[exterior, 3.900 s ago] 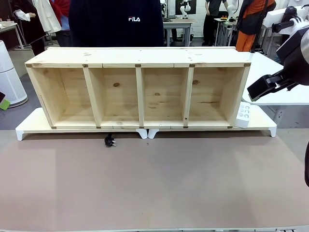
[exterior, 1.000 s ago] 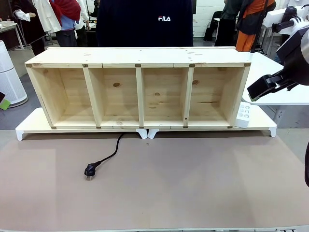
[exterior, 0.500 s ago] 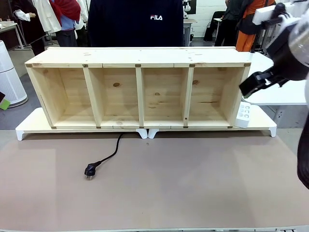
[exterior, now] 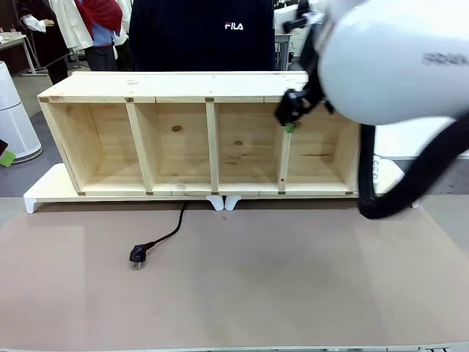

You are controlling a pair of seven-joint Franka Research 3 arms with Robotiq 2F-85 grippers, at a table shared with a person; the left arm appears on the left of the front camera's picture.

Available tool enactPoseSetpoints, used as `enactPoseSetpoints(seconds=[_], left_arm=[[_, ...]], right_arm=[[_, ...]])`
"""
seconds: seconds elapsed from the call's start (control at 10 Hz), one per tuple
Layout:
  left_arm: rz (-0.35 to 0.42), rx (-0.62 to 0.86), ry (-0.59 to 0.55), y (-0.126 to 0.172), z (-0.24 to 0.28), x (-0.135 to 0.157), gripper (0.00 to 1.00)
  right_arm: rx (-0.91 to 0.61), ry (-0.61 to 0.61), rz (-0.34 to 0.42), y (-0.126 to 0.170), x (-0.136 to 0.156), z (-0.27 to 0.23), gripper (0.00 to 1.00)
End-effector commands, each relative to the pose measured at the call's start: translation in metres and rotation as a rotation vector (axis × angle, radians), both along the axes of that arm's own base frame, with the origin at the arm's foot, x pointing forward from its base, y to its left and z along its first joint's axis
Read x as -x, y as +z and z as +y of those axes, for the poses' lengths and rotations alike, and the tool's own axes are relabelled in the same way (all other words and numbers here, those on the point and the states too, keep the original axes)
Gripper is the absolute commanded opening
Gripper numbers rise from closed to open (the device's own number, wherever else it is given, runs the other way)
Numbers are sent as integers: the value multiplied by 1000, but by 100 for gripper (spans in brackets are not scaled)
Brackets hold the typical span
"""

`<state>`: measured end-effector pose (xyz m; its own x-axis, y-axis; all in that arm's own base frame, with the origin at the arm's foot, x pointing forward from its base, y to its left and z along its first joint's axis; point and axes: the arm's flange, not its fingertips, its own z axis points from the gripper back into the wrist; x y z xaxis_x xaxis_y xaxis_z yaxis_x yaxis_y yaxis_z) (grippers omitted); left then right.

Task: Perform cable management.
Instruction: When the cord part of the Power Cable appears at the lower middle area of the table and stops, grasp the cord part of the Power Cable.

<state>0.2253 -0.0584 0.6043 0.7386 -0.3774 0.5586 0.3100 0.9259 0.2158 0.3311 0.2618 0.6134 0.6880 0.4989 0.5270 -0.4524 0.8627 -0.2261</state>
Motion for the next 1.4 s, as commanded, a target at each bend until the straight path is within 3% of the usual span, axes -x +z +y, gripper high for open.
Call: enactPoseSetpoints(seconds=[0.0, 0.4, 0.7, 1.3], left_arm=[[0, 3, -1, 0, 1, 0, 100], [0, 3, -1, 0, 1, 0, 100], [0, 3, -1, 0, 1, 0, 100], [0, 3, -1, 0, 1, 0, 100]], right_arm=[[1, 40, 44, 3, -26, 47, 100], [-46, -156, 142, -6, -49, 124, 100], [-66, -173, 191, -30, -53, 165, 100], [-48, -197, 274, -124, -85, 223, 100]])
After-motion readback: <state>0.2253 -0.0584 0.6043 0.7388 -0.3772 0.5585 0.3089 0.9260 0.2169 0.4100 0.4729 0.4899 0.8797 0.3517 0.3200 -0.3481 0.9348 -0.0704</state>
